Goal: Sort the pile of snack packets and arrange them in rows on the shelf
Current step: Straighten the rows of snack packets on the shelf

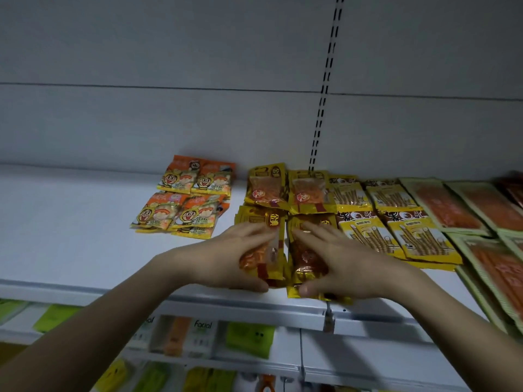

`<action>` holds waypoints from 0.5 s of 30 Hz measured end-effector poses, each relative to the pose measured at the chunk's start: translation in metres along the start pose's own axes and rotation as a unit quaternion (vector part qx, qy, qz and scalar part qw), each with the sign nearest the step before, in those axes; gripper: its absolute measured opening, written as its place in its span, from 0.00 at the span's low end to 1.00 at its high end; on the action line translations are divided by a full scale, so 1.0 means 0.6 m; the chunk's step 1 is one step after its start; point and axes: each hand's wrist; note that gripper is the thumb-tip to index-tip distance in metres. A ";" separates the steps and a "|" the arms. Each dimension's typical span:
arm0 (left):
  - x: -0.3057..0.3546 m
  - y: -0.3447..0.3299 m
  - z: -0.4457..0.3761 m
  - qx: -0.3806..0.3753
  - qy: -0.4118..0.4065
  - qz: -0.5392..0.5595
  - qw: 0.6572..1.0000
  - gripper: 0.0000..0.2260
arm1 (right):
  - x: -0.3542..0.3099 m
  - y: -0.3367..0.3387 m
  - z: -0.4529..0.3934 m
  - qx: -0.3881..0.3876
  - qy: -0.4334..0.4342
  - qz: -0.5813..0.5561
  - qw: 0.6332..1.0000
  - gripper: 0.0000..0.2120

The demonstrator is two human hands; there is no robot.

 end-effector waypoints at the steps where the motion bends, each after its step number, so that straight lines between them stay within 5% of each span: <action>1: 0.006 -0.006 0.003 -0.002 -0.014 -0.008 1.000 0.45 | -0.002 -0.005 0.007 -0.030 0.000 0.008 1.000 0.51; 5: 0.000 -0.026 0.001 0.007 -0.053 -0.028 0.998 0.41 | 0.002 -0.031 0.011 -0.061 0.010 0.018 0.998 0.49; 15: 0.001 -0.032 -0.001 0.012 0.011 -0.025 1.000 0.35 | 0.005 -0.036 -0.003 -0.041 -0.002 0.002 0.999 0.42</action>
Point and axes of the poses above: each hand's wrist, its own z-axis away from the middle knuckle, its own y-axis out of the back of the hand, x = y × z, and after that the axes turned 10 degrees about x, right-handed
